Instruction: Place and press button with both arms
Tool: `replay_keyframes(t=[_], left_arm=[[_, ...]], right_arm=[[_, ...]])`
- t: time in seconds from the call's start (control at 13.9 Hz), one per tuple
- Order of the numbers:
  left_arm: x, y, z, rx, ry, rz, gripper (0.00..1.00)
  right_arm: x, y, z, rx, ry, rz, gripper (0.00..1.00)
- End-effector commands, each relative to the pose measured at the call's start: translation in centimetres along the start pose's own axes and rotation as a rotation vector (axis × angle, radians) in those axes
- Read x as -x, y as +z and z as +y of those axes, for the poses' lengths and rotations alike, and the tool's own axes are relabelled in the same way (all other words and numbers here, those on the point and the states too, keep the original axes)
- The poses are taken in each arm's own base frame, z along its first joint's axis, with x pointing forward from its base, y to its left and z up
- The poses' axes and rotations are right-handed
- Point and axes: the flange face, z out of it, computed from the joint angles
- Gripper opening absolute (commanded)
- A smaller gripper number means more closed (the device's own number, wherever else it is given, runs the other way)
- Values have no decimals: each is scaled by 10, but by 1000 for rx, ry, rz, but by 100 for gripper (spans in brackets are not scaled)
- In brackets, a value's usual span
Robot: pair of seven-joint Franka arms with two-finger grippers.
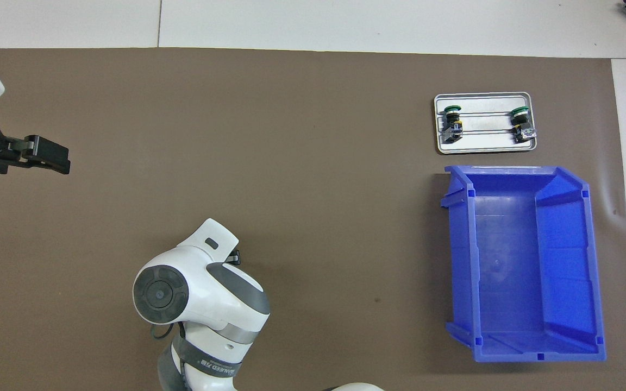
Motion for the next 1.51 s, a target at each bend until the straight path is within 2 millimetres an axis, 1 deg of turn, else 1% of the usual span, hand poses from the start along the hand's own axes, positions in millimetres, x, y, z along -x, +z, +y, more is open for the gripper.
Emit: replay_keyframes(t=[0.0, 0.07, 0.22, 0.29, 0.43, 0.58, 0.65, 0.79, 0.87, 0.94, 1.08, 1.23, 1.44], left_arm=[[8, 0, -4, -17, 6, 3, 100], [8, 0, -5, -17, 5, 3, 100], [8, 0, -4, -17, 6, 3, 100], [8, 0, -4, -17, 6, 3, 100], [8, 0, -5, -17, 5, 3, 100], [8, 0, -4, -17, 6, 3, 100], [8, 0, -5, -17, 5, 3, 100], [8, 0, -4, -17, 6, 3, 100], [8, 0, -4, -17, 6, 3, 100], [8, 0, -5, -17, 5, 3, 100], [8, 0, -5, -17, 5, 3, 100], [8, 0, -5, -17, 5, 3, 100], [8, 0, -4, -17, 6, 3, 100]], right_arm=[[1, -6, 3, -11, -4, 34, 25], [1, -6, 3, -11, -3, 36, 22], [1, -7, 3, -12, -3, 37, 4], [0, -7, 3, -12, 0, 38, 0], [-3, -8, 5, -12, 4, 41, 0], [-8, -13, 11, -11, 22, 42, 0], [-13, -24, 16, -17, 50, 50, 0], [-25, -38, 34, -16, 106, 56, 0], [-27, -48, 48, -18, 128, 61, 0], [-33, -60, 68, -18, 155, 63, 0], [-37, -90, 108, -20, 203, 70, 0], [-45, -117, 151, -18, 261, 82, 0], [-62, -142, 213, -9, 340, 99, 0]])
